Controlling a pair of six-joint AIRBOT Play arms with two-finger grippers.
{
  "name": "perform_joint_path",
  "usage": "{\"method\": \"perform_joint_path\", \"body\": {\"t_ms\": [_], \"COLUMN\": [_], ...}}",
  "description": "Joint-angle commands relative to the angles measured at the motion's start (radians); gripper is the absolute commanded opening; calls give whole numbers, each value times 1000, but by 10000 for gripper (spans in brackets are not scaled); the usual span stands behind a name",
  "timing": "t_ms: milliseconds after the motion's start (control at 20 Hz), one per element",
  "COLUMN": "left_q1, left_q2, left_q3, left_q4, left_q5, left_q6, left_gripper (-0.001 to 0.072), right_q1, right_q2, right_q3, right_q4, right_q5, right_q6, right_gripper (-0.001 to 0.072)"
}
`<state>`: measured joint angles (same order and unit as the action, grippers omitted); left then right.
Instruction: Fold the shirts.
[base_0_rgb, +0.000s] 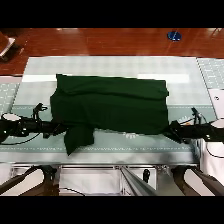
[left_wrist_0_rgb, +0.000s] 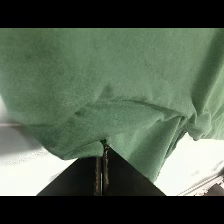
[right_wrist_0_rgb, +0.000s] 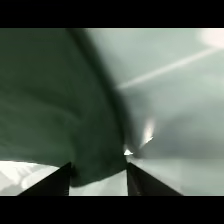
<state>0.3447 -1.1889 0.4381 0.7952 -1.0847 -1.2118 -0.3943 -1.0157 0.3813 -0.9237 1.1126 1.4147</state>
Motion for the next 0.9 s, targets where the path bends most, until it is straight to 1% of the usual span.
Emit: {"method": "perform_joint_path", "body": {"t_ms": [0,50,100,150,200,350,400,550,750,850], "left_q1": [0,0,0,0,0,0,-3,-47,-120,-145], "left_q2": [-1,-1,-1,0,3,3,3,-32,-212,-327], "left_q3": [1,2,9,25,54,195,244,396,632,756], "left_q4": [-1,-3,-2,-2,-3,-30,-49,-59,-59,-51], "left_q5": [0,0,0,-3,-13,-55,-46,42,64,65], "left_q6": [0,0,0,0,0,0,0,-24,-89,-99], "left_gripper": [20,20,20,20,20,20,20,20,20,20], "right_q1": [87,102,113,118,117,117,117,117,118,118], "right_q2": [-89,-100,-101,-101,-101,-101,-101,-137,-298,-393], "right_q3": [15,35,60,93,125,238,270,382,563,663], "right_q4": [77,84,85,89,96,52,48,73,164,188], "right_q5": [-124,-134,-130,-106,-71,8,2,-24,-43,-48], "right_q6": [-7,-8,-25,-76,-107,-114,-112,-108,-120,-120], "right_gripper": [400,335,197,28,26,26,26,25,26,25]}}
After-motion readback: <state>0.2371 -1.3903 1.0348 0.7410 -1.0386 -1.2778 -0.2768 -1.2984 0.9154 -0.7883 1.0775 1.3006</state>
